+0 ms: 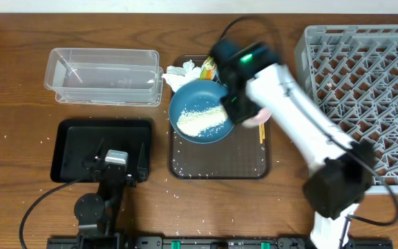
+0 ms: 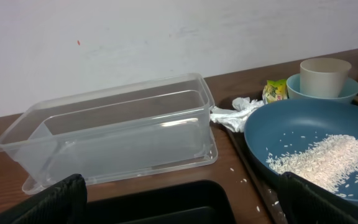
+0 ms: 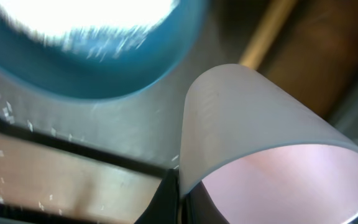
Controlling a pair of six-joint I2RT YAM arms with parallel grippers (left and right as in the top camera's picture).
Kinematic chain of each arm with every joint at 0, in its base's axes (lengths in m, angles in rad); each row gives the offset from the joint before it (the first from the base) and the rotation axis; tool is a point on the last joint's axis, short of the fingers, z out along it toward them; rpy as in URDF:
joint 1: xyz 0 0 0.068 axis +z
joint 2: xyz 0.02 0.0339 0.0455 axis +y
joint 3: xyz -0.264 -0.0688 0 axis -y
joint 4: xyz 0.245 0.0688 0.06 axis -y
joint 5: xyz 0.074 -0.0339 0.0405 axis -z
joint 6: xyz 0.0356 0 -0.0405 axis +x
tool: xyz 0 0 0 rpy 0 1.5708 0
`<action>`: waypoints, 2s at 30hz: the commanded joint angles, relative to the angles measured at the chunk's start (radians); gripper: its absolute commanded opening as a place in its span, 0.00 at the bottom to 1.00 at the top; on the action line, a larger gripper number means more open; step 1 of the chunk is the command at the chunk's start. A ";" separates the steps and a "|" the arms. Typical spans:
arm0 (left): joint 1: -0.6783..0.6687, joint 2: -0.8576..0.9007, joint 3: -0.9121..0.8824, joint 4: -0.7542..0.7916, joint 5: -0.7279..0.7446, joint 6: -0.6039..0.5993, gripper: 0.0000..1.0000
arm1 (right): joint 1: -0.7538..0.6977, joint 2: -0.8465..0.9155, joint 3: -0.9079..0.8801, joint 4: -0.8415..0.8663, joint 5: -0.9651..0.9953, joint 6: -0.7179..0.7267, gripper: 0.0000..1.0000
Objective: Sort waste into correct bins and load items into the dishwasher rack
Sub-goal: 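Carry the pink cup with the right gripper to the dish rack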
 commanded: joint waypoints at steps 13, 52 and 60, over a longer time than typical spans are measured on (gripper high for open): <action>0.002 -0.005 -0.027 -0.017 0.003 -0.005 1.00 | -0.725 -0.227 0.086 0.229 -0.411 -0.323 0.01; 0.002 -0.005 -0.027 -0.017 0.003 -0.005 1.00 | -1.448 0.054 -0.599 1.311 -1.584 -0.309 0.01; 0.002 -0.005 -0.027 -0.017 0.003 -0.005 1.00 | -1.453 0.134 -0.599 1.317 -1.607 -0.294 0.01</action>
